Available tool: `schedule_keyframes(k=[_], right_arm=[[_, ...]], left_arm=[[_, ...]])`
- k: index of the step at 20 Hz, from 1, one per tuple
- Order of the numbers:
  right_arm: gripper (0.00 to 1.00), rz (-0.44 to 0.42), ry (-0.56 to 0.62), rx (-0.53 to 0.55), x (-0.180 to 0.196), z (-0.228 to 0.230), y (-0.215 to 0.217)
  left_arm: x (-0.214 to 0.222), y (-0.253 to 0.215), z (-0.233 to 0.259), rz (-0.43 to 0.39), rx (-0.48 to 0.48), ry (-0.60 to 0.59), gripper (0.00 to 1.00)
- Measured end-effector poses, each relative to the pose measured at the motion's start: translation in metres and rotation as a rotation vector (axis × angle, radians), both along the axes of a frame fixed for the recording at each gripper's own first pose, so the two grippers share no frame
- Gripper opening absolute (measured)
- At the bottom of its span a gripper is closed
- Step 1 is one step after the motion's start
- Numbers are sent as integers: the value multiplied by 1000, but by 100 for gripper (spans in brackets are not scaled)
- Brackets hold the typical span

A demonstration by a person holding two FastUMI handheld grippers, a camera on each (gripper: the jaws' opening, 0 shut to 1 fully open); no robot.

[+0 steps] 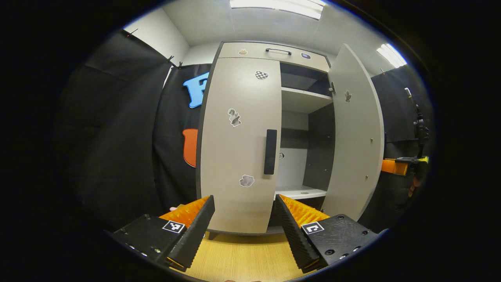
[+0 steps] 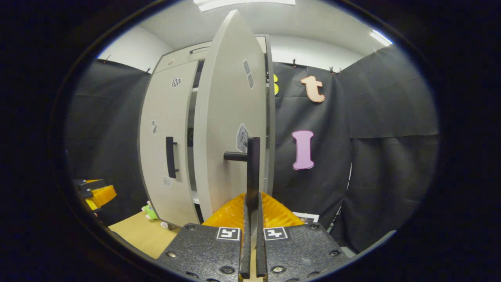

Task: Open the right door of the double-door shoe cabinet with the right hand, and open the left door with the left hand.

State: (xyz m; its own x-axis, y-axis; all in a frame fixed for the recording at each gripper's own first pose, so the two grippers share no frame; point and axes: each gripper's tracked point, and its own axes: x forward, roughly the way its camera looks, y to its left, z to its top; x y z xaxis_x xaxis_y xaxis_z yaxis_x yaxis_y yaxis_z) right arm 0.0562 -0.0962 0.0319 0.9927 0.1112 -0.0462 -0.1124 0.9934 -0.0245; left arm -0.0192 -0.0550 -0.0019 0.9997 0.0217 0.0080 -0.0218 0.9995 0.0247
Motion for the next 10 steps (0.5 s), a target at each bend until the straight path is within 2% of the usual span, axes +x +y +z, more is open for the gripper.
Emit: schedule_keyframes(k=[5,8,10], right_arm=[[4,-92,-11,-12,6,1,-41],[4,-31,-18,78,9,1,-47],[4,-25,-27,52,11,0,-52]], left_arm=[[6,-5,1,0,-4,-4,92],[9,-8,0,-1,3,-1,92],[9,-11,-1,-1,5,4,92]])
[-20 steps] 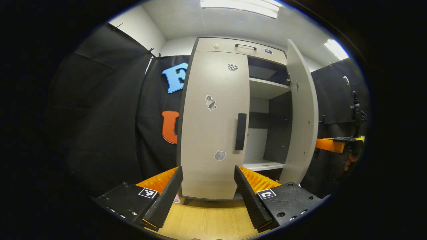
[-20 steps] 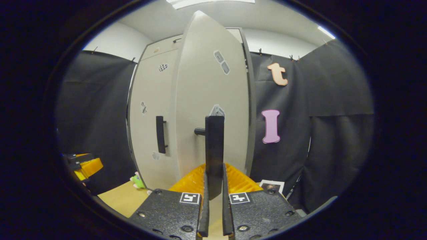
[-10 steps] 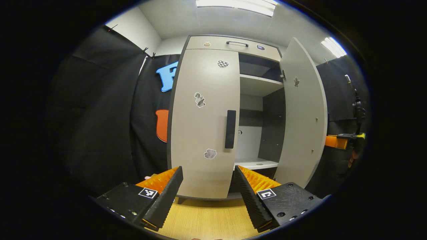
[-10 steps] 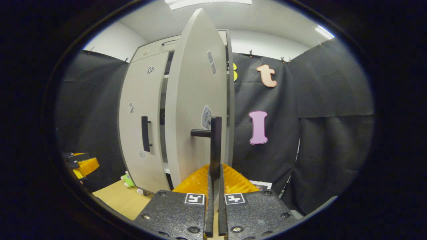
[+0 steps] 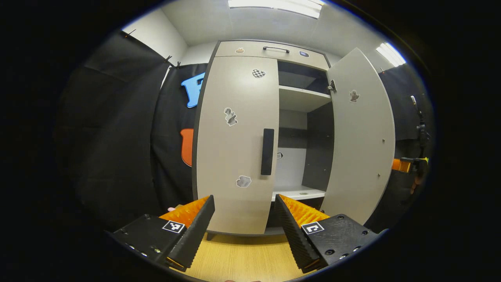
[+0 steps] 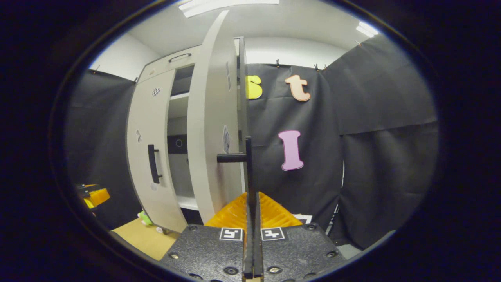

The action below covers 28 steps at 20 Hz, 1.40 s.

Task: Open the right door of the double-door shoe cabinet with the right hand, and open the left door with the left hand.

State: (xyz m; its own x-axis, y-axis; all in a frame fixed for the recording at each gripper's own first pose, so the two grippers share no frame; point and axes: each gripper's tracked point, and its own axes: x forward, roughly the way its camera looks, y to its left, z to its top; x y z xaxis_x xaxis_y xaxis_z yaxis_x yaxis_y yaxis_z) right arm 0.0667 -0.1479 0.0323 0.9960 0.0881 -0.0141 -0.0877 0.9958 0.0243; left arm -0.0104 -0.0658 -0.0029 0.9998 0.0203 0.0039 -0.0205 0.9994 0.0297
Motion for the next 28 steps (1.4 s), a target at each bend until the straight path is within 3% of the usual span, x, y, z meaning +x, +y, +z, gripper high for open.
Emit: schedule_keyframes(k=[3,9,13,21,22,24,25,28], right_arm=[[4,-27,-3,-52,-3,-1,1],[4,-56,26,23,-41,-2,-2],[4,-105,21,-48,-73,-7,4],[4,40,59,18,-79,-28,86],[7,60,64,26,-79,-27,96],[25,62,64,18,-77,-28,102],[44,57,58,7,-75,-27,103],[62,62,60,-6,-70,-31,112]], left_arm=[[0,-3,-1,-4,3,2,92],[-1,4,-1,4,-9,-1,92],[-3,12,-2,12,-16,-4,92],[-6,25,0,11,-12,-10,92],[-7,26,-1,10,-12,-9,92],[-7,29,-1,11,-10,-9,92],[-6,30,-1,14,-11,-9,92],[-4,32,1,12,-8,-8,92]])
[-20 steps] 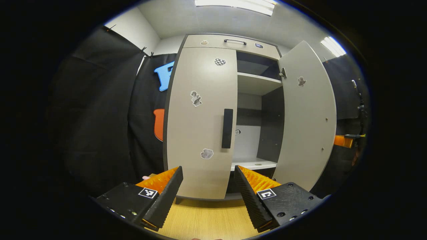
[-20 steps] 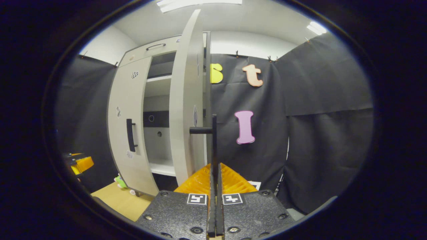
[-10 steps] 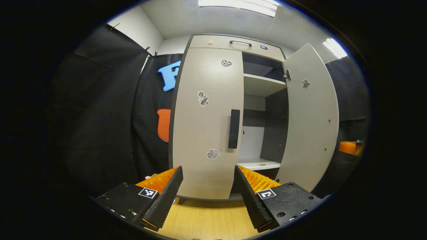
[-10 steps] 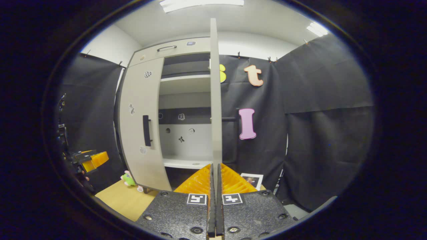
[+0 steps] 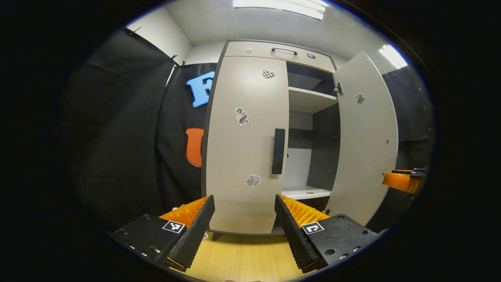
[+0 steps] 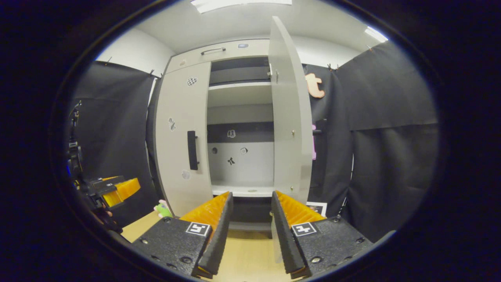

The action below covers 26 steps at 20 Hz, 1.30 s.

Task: Open the right door of the double-door shoe cabinet with the right hand, and open the left door with the left hand.

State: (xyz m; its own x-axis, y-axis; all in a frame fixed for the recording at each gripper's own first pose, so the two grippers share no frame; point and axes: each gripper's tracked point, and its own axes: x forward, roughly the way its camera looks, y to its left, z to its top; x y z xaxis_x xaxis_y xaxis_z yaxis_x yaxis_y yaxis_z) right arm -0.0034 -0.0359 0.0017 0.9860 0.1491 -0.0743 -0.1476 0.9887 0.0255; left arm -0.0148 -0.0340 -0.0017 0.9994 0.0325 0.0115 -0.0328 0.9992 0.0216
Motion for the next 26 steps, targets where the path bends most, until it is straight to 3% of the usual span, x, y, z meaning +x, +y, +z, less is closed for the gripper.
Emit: schedule_keyframes(k=[9,14,26], right_arm=[[88,4,-1,13,7,-3,9],[88,36,-13,-17,1,-3,18],[88,9,21,-17,2,-15,8]], left_arm=[[25,-12,14,-42,13,-37,92],[88,-46,29,-143,-17,-41,92],[208,-76,34,-127,22,1,92]])
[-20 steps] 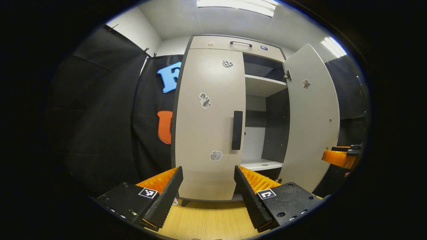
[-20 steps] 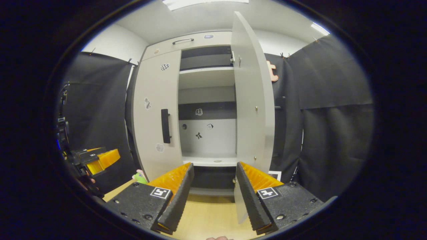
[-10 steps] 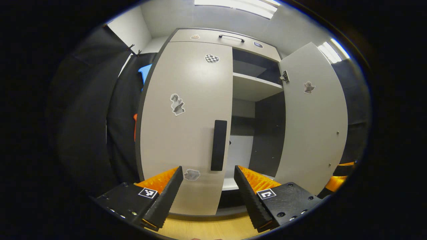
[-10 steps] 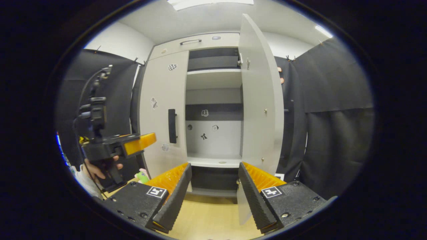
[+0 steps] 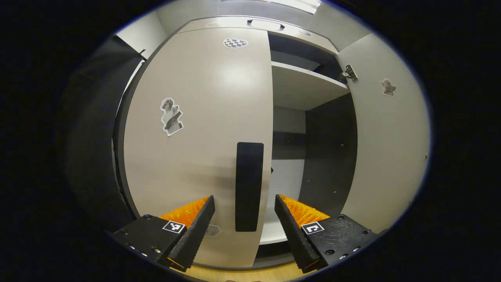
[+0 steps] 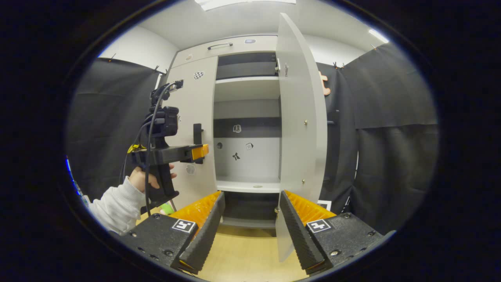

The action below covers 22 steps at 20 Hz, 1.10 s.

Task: Open the right door of the double-door shoe cabinet with the right hand, and open the left door with the left hand.

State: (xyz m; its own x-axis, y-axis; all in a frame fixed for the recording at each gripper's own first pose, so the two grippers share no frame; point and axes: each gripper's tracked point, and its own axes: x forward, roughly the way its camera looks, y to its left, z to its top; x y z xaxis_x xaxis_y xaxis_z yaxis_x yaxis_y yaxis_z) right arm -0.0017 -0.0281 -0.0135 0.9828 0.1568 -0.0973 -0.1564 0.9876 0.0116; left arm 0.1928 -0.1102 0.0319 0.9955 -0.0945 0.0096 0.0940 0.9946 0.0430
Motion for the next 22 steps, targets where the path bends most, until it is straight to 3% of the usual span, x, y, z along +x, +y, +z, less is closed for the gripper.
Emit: schedule_keyframes(k=[15,16,18,19,20,21,22], right_arm=[[88,-6,23,27,12,-12,-15],[88,-6,23,28,13,-13,-16],[88,-11,26,26,14,-15,-18],[88,-13,27,25,14,-15,-20],[88,-15,26,27,15,-15,-20],[88,-16,25,30,15,-15,-21],[88,-17,25,32,15,-16,-22]], left_arm=[[15,12,-1,88,0,-1,86],[17,13,-2,90,-28,2,73],[16,11,-1,81,-61,6,60],[14,8,-2,77,-69,3,60],[18,6,-2,69,-63,-5,53],[10,1,2,52,-56,-8,57],[15,2,-1,59,-35,-18,36]])
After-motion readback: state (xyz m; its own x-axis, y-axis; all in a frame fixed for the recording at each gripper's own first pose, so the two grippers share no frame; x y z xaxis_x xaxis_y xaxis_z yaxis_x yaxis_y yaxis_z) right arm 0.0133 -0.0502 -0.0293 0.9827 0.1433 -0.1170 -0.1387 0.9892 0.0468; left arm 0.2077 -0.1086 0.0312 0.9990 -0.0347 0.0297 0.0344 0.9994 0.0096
